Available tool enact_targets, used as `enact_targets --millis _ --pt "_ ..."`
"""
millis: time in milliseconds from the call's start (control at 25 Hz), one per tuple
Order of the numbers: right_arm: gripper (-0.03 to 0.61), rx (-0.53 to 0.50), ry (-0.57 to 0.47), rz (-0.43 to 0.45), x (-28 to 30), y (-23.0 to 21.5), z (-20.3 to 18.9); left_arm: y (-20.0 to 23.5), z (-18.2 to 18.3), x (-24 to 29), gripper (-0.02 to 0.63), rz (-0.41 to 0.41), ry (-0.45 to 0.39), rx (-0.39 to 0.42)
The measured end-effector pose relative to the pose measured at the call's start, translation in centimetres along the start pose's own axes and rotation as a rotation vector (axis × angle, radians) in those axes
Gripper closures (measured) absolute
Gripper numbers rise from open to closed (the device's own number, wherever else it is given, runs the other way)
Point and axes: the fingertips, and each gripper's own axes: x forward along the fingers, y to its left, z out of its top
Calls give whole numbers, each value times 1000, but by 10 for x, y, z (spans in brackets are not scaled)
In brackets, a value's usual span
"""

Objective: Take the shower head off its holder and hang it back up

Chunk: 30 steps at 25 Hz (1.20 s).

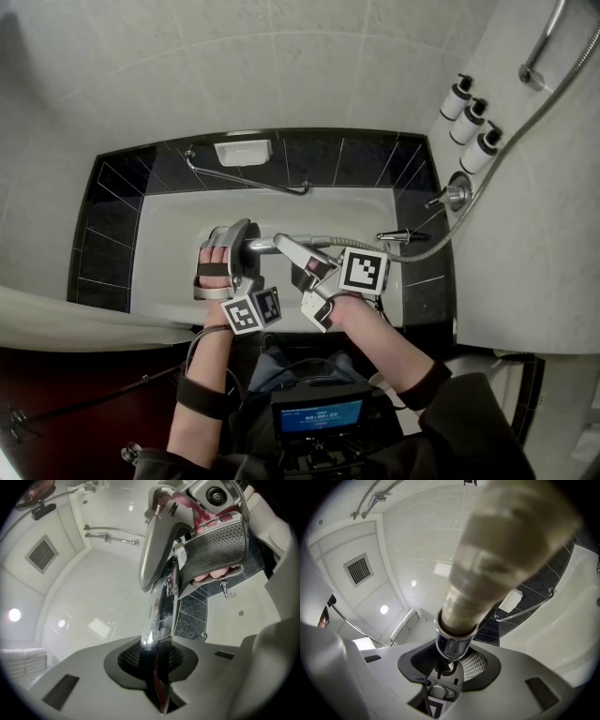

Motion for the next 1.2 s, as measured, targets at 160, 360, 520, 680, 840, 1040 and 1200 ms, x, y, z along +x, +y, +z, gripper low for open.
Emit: enact_targets --millis 160,360,520,680,840,1040,1200 --pt "423 23 -3 6 -2 -4 -1 -3 4 0 560 -12 -10 17" --pt "417 25 -4 1 -3 -7 -3 -7 2 0 568 -25 -1 32" --pt "411 31 -10 4 -5 -5 -2 -5 2 0 571 -32 7 33" --pt "403 6 -20 1 -7 -2 0 -1 -1 4 575 -41 20 27" --pt "394 -44 -20 -1 -13 2 2 5 1 9 577 -54 24 14" --pt "405 -131 -14 -35 -25 2 6 23 1 22 577 -54 34 -8" --pt "408 -311 3 -122 -43 -1 19 46 5 35 578 -45 34 -9"
